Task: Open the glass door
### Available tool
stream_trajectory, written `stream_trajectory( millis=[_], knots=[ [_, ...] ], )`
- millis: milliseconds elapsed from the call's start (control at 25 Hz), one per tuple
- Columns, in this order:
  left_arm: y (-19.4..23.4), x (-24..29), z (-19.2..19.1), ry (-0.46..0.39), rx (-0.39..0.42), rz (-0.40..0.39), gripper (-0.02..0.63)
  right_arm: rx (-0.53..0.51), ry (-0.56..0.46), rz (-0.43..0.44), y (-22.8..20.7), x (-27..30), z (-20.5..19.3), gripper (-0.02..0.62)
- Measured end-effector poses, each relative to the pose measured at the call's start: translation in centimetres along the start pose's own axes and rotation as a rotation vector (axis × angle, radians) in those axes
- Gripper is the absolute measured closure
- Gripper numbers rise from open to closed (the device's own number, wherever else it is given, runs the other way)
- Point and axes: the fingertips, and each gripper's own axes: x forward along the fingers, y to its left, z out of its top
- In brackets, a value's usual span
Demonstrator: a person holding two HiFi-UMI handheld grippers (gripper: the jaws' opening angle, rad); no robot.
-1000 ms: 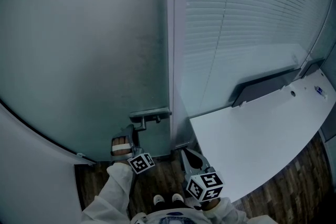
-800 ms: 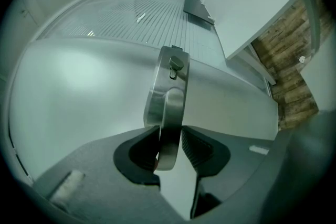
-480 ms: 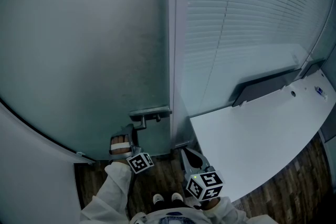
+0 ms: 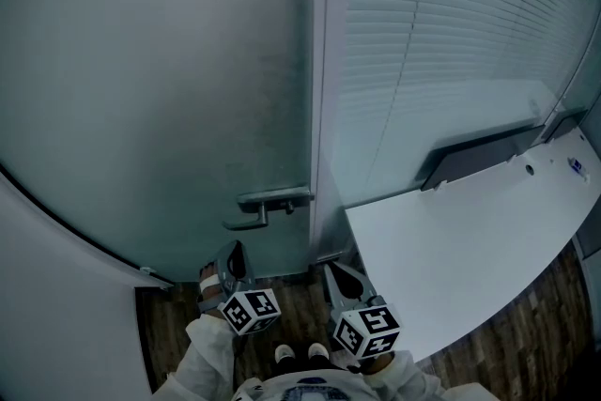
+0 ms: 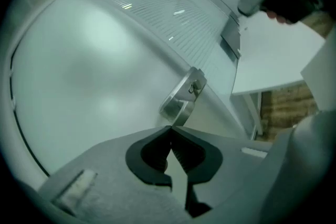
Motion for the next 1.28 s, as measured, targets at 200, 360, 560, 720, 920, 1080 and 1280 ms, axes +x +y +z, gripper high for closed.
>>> stream_trajectory(
  millis=[200,360,560,720,920,1080,1280],
  knots=[
    [-0.2,-2.9,1.4,-0.056,-0.426,-0.135,0.603,-0.025,-0.013,-0.001,0.1,-0.2,0.5,0.592],
    [0.5,-4.7,2.1,-0.102,-0.645,-0.187,0.603,-0.050,-0.022,0.006,0.5,-0.5,1.0,0.592],
    [1.3,-6.1,2.2,-0.134,-0.763,-0.203,0.603,-0.072,-0.036,0.008,1.1,-1.0,1.5,0.592],
    [1.0,-6.0,1.7,-0.123,-0.764,-0.213,0.603,-0.068,-0.024,0.006,1.1,-0.8,1.3,0.592],
    [0.9,-5.7,1.4,-0.127,-0.733,-0.211,0.603,-0.069,-0.019,0.007,1.4,-0.3,1.1,0.592],
    [1.1,-5.3,1.4,-0.130,-0.720,-0.210,0.603,-0.066,-0.012,0.009,1.4,0.1,1.0,0.592],
    [1.2,-4.8,0.8,-0.119,-0.719,-0.208,0.603,-0.069,-0.013,0.005,1.4,0.4,1.1,0.592]
  ],
)
